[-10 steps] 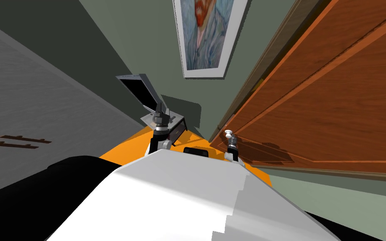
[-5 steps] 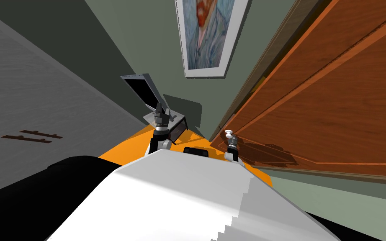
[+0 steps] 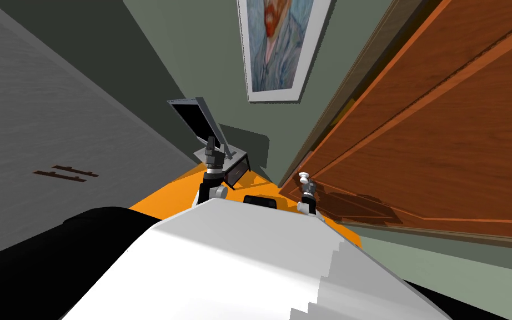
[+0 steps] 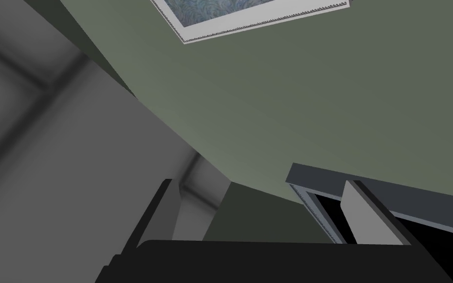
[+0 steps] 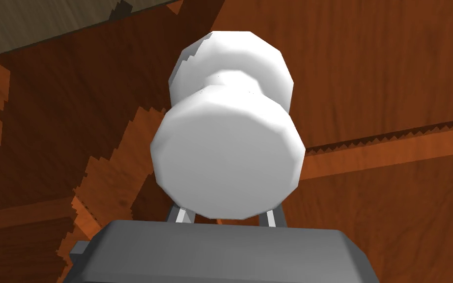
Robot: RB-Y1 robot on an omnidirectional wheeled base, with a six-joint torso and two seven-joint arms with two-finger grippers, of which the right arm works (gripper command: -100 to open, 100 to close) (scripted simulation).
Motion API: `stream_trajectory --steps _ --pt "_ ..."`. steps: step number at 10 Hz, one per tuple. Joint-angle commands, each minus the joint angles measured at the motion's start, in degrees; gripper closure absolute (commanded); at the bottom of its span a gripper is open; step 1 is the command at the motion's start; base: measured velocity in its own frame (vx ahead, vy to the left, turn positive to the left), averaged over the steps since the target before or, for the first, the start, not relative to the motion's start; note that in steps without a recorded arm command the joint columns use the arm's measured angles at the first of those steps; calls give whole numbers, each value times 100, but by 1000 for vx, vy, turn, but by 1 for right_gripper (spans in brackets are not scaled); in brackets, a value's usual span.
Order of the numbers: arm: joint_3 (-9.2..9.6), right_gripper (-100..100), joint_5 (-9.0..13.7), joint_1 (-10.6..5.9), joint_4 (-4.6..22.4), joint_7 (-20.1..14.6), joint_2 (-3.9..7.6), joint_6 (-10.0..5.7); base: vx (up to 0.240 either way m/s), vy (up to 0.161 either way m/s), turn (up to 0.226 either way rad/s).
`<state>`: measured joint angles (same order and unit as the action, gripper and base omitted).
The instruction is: Pull the door open
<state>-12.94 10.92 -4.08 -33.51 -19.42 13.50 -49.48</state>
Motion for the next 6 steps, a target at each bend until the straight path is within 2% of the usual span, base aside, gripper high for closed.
stream_trajectory --steps 1,3,6 --pt "86 100 20 -12 -193 -164 -92 29 -38 -17 34" --pt "164 100 219 -14 -198 -534 -81 45 -52 -21 64" --pt "202 100 318 -15 -201 -883 -76 53 -49 -7 63"
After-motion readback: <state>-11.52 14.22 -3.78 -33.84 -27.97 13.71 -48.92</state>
